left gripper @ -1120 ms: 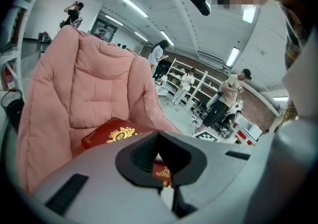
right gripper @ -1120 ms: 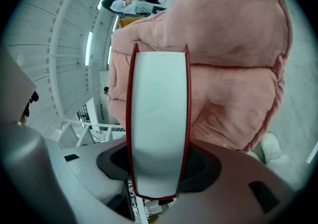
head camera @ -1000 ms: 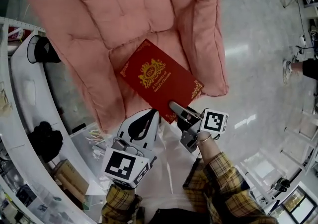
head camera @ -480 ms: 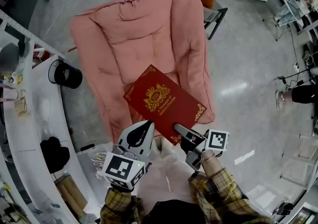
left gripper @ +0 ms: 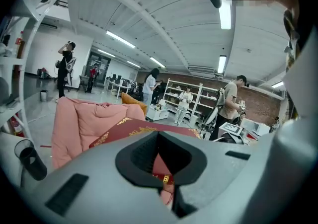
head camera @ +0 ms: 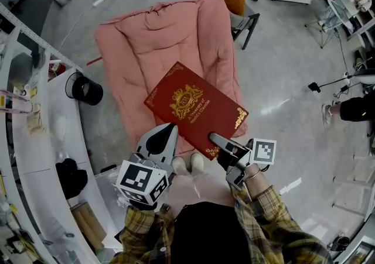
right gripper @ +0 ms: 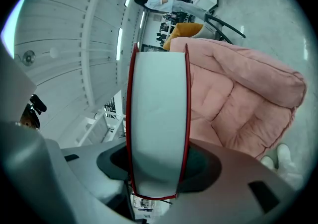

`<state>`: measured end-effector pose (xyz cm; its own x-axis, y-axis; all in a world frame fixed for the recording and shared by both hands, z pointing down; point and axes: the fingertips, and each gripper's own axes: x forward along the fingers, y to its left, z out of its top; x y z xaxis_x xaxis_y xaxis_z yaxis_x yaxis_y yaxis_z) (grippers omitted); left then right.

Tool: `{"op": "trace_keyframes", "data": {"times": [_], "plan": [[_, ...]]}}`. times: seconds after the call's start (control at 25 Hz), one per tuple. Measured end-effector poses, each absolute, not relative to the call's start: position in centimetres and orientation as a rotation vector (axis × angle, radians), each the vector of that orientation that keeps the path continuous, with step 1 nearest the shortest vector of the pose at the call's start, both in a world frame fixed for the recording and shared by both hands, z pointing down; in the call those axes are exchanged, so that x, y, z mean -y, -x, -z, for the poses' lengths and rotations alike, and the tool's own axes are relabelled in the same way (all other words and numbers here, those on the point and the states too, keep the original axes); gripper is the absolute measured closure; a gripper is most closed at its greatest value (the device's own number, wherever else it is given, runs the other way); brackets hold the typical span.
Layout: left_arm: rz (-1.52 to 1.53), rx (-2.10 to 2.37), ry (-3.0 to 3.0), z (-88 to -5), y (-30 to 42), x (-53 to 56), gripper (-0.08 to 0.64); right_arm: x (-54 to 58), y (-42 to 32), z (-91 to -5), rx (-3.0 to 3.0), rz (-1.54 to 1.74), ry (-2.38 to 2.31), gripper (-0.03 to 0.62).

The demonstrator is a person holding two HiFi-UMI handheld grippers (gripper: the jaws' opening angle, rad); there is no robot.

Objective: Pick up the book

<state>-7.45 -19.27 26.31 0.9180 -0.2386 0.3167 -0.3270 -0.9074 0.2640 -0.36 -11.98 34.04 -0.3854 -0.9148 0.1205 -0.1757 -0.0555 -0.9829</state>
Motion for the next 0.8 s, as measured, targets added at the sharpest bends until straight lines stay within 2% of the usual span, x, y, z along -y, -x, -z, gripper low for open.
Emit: {"op": "trace_keyframes", "data": {"times": [0.36, 0.8], "plan": [[-0.311, 0.383, -2.843, -22.0, 8.0, 16.9, 0.557, 9.8, 3.0, -29.3, -1.646, 1.441, 1.155, 0.347], [-0.305, 0.382, -2.843, -22.0, 9.5, 15.5, 0.557, 9.7, 5.2, -28.4, -1.673, 1.43, 1.116, 0.347]]}}
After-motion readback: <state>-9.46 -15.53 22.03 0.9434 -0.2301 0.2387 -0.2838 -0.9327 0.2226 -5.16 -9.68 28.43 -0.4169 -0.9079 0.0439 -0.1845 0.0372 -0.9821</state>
